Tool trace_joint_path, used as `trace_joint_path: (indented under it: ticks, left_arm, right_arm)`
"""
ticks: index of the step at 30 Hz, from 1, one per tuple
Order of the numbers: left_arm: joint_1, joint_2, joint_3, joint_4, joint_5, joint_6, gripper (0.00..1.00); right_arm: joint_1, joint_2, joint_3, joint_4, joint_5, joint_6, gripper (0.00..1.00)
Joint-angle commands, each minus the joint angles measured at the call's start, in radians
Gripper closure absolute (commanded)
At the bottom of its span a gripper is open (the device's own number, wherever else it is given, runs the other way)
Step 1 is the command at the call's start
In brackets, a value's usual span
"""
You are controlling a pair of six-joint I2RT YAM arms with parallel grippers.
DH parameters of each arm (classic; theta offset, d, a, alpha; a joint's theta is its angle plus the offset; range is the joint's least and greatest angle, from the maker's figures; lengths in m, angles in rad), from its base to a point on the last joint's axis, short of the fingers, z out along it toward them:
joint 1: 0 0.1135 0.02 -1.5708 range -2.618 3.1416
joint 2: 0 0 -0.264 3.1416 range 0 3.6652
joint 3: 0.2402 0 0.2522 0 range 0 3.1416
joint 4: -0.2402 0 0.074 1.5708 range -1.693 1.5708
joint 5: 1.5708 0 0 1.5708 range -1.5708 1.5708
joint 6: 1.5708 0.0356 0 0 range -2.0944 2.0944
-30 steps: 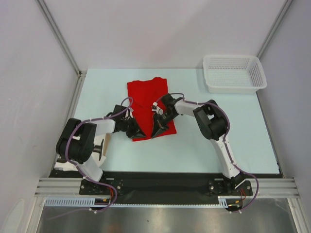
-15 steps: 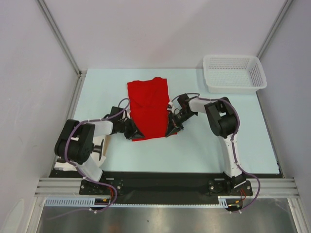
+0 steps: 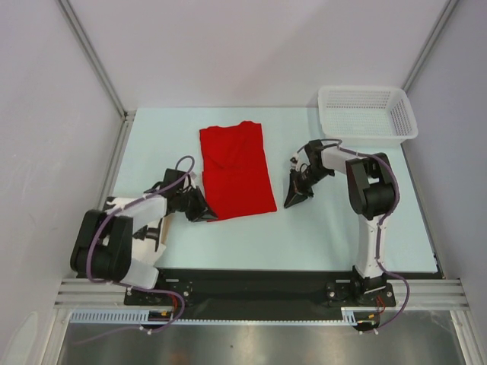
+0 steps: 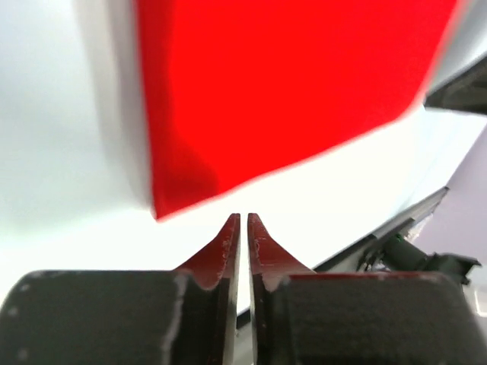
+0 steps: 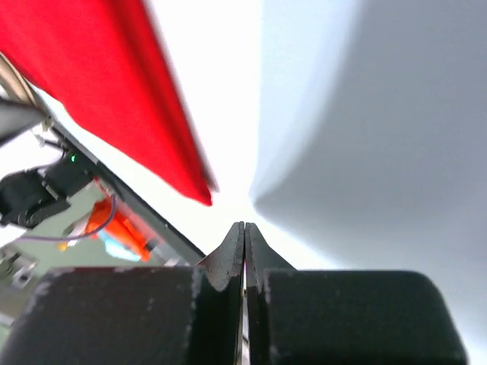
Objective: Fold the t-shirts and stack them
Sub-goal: Fold the tshirt
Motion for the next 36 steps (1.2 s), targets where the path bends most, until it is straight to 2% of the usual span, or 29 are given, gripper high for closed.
trace_joint_path:
  ticks: [1, 4, 6, 9, 10, 12, 17, 21, 26, 36]
  left_arm:
    - [0.007, -0.152, 0.046, -0.099, -0.014, 0.033, 0.87]
    - [0.009, -0.186, 0.096, -0.079, -0.016, 0.021, 0.84]
    - [0.015, -0.144, 0.145, -0.027, -0.006, 0.015, 0.83]
    - [0.053, 0.018, 0.216, 0.057, 0.061, -0.005, 0.89]
    - [0.064, 0.096, 0.233, 0.080, 0.067, -0.009, 0.90]
    - [0.090, 0.158, 0.288, 0.125, 0.087, -0.013, 0.91]
    - [0.125, 0.354, 0.431, 0.105, 0.135, 0.056, 0.90]
    - [0.156, 0.405, 0.477, 0.114, 0.147, 0.058, 0.90]
    - [0.185, 0.448, 0.483, 0.148, 0.142, 0.040, 0.91]
    - [0.188, 0.577, 0.577, 0.126, 0.127, 0.090, 0.92]
  right_arm:
    - [0.019, -0.139, 0.040, 0.055, 0.081, 0.062, 1.00]
    - [0.054, -0.162, 0.099, 0.150, 0.052, 0.162, 1.00]
    - [0.080, -0.110, 0.170, 0.231, 0.014, 0.243, 1.00]
    - [0.134, 0.029, 0.309, 0.312, -0.048, 0.364, 1.00]
    - [0.149, 0.057, 0.348, 0.335, -0.051, 0.398, 1.00]
    - [0.185, 0.129, 0.408, 0.448, -0.054, 0.495, 1.00]
    - [0.208, 0.248, 0.428, 0.732, -0.106, 0.720, 1.00]
    - [0.216, 0.315, 0.463, 0.745, -0.114, 0.756, 1.00]
    - [0.182, 0.324, 0.390, 0.805, -0.051, 0.782, 1.00]
    - [0.104, 0.350, 0.376, 0.804, -0.011, 0.781, 1.00]
